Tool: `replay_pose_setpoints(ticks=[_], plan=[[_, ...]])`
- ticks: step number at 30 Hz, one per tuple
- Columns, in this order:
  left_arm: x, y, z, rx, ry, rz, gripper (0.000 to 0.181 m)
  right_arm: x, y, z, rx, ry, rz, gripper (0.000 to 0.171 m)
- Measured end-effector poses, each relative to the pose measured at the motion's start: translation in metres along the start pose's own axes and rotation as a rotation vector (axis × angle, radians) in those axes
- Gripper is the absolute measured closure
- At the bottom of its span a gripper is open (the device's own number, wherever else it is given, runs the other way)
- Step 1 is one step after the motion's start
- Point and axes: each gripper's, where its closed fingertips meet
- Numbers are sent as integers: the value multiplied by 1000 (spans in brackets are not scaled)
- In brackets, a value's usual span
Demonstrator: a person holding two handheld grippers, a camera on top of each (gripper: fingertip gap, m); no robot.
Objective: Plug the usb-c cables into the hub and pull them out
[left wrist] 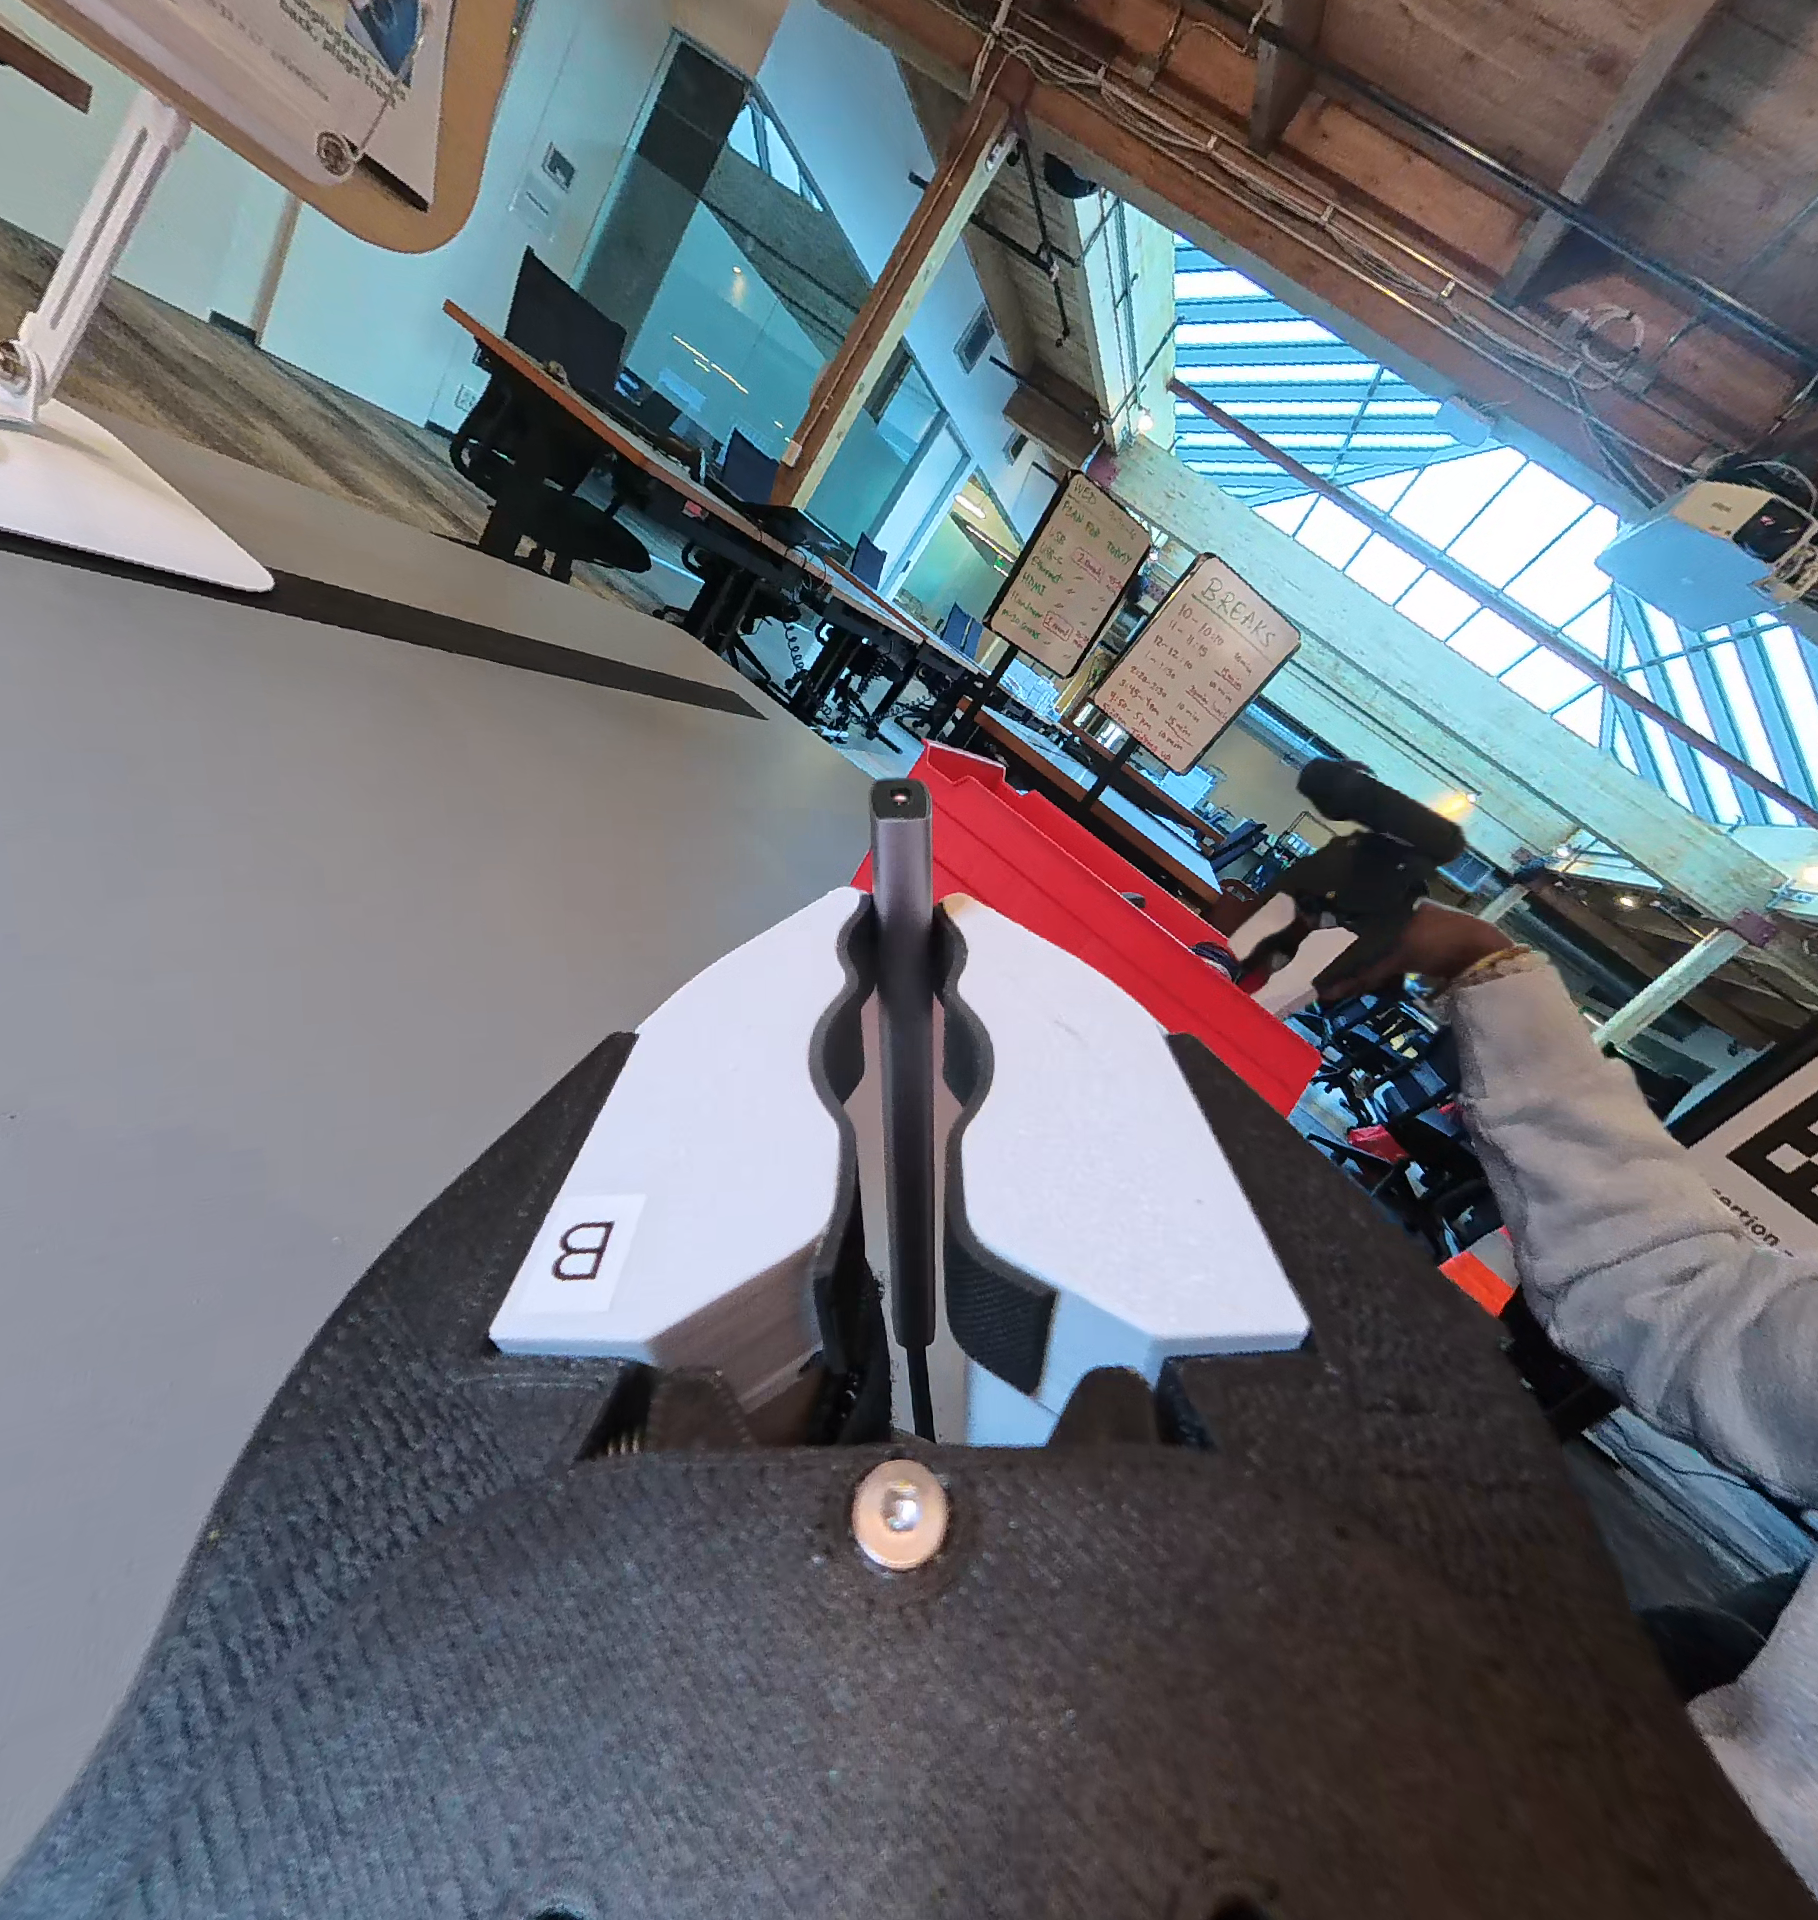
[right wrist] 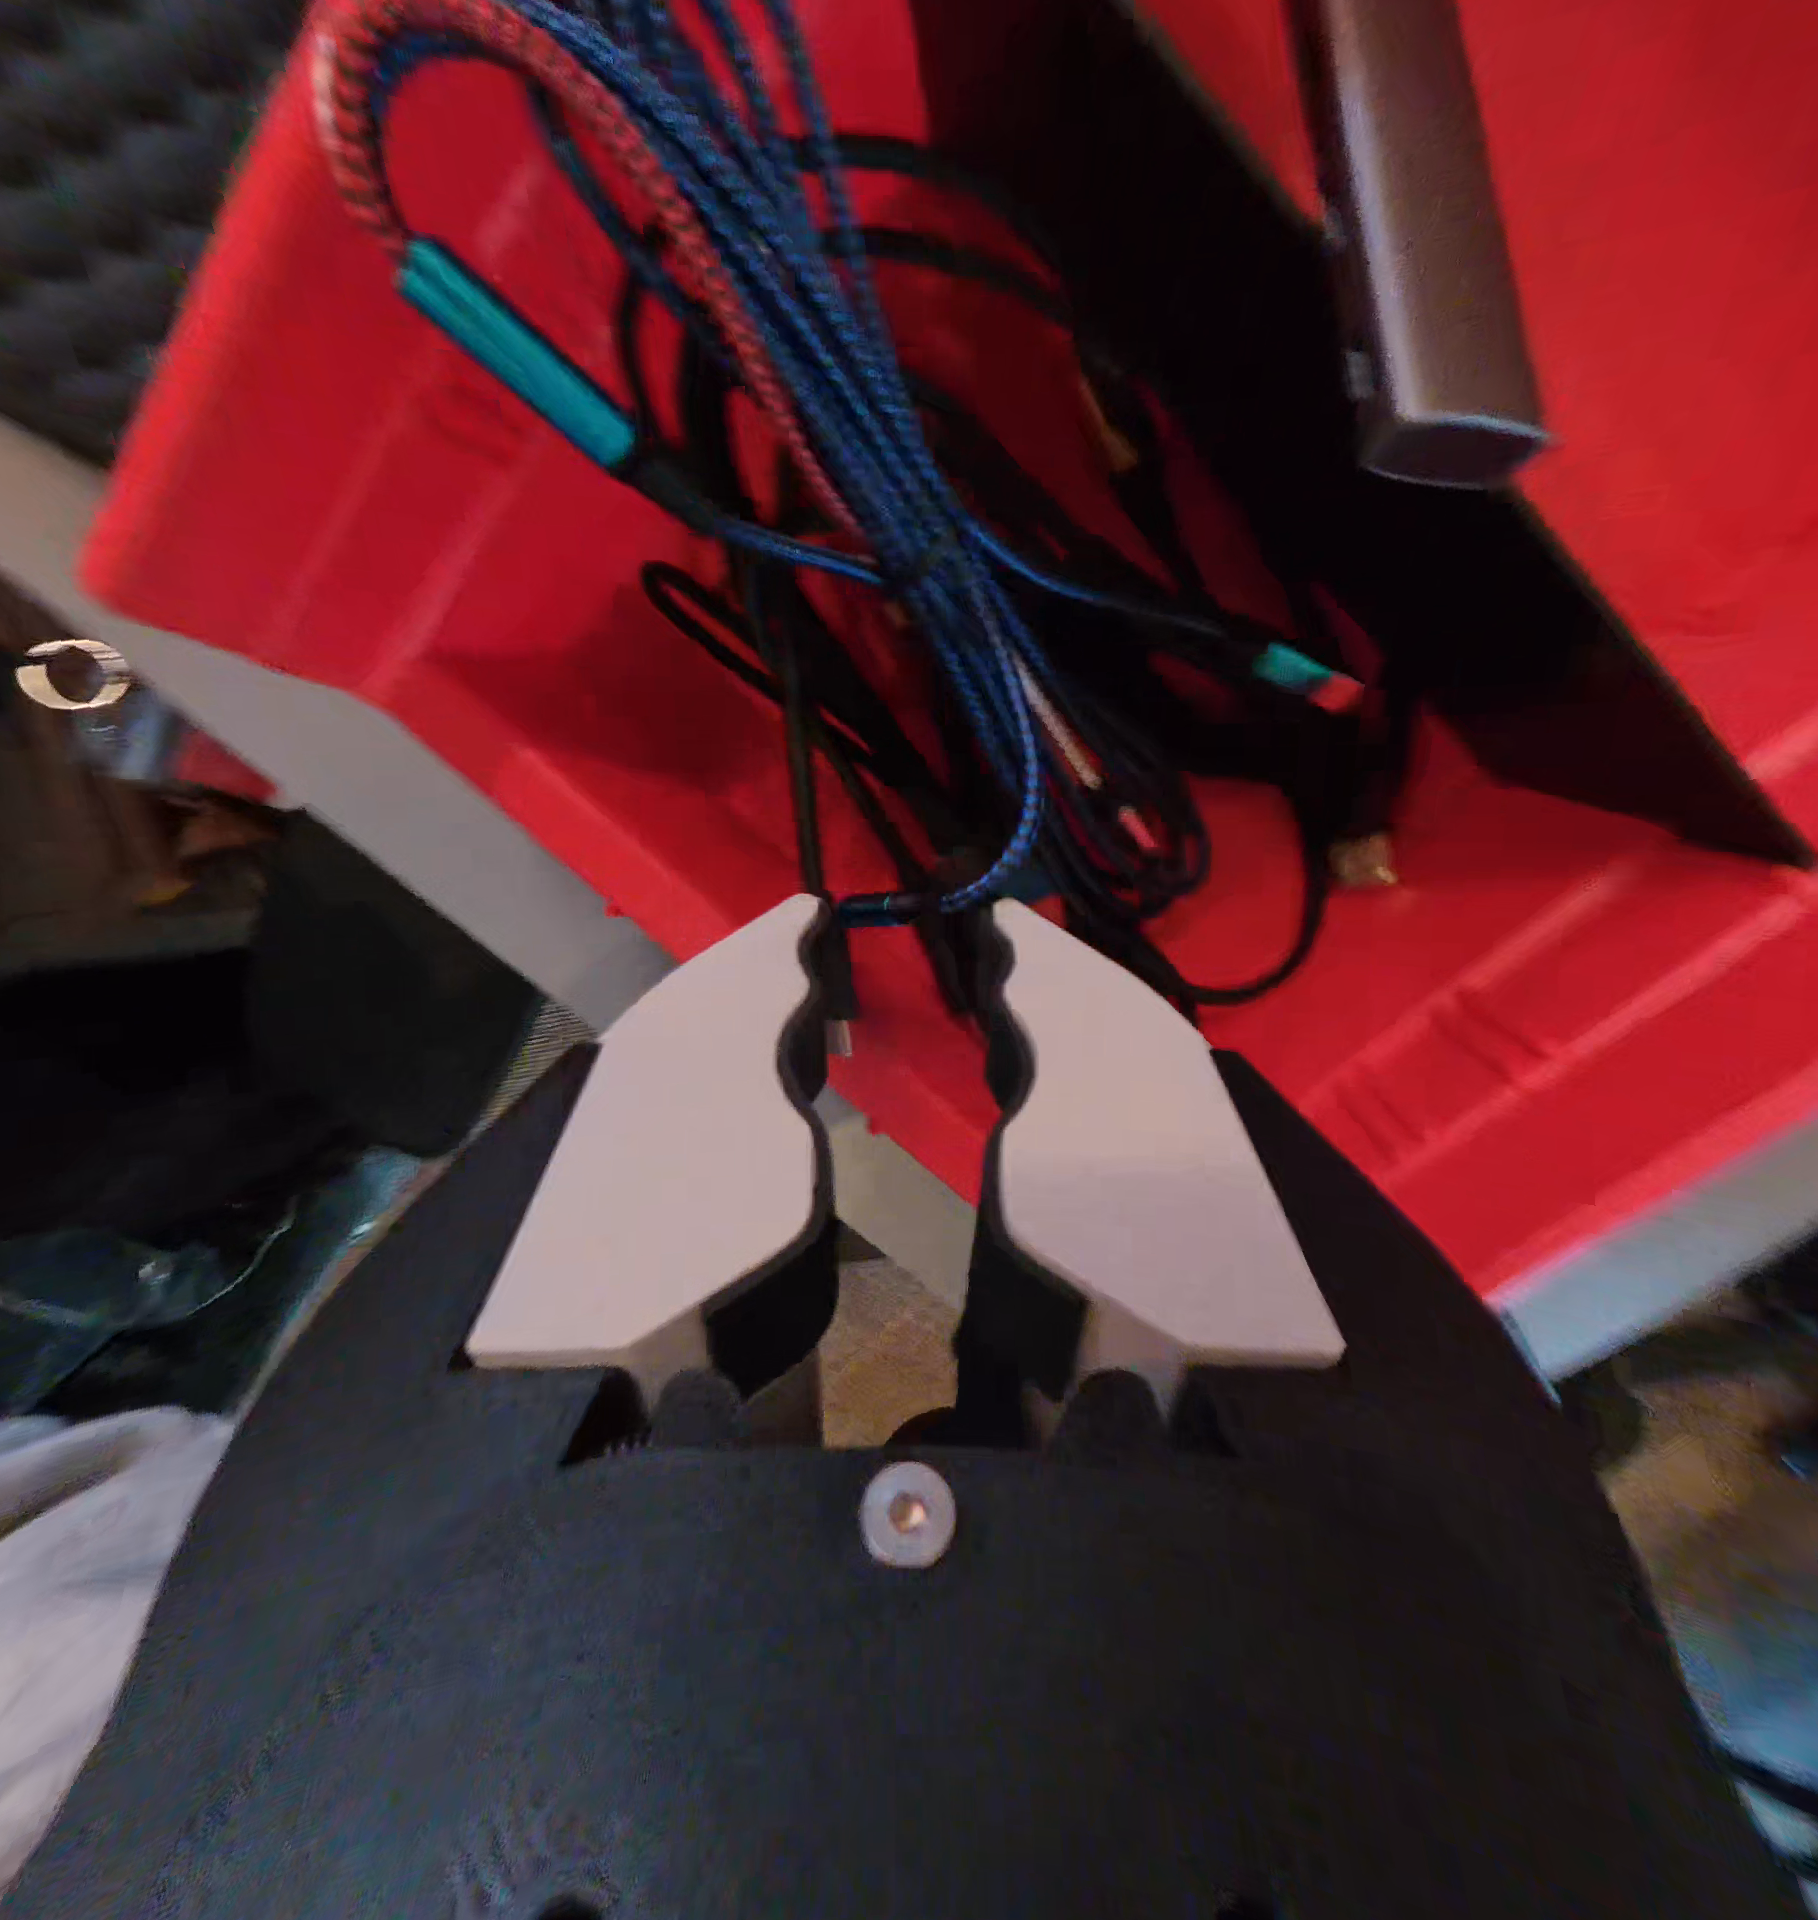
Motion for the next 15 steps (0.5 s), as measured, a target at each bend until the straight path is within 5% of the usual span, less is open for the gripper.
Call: replay_pose_setpoints(ticks=[5,8,11,15], plan=[[1,-2,-1,17,10,-3,171,-38,-16,16,-103,-41,-282,128],[1,-2,-3,24,18,-4,171,-55,6,68,-202,-317,-295,135],[1,-3,-2,24,17,-6,171,-37,48,105,-240,-496,-136,150],[0,-3,-2,25,13,-6,171,15,43,97,-195,-405,-105,168]])
Point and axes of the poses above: each gripper's, where its closed fingertips meet, x out along the fingers, z out of its top, y = z × x across the jaws, and after that the axes turned 13 degrees about -y, right-handed
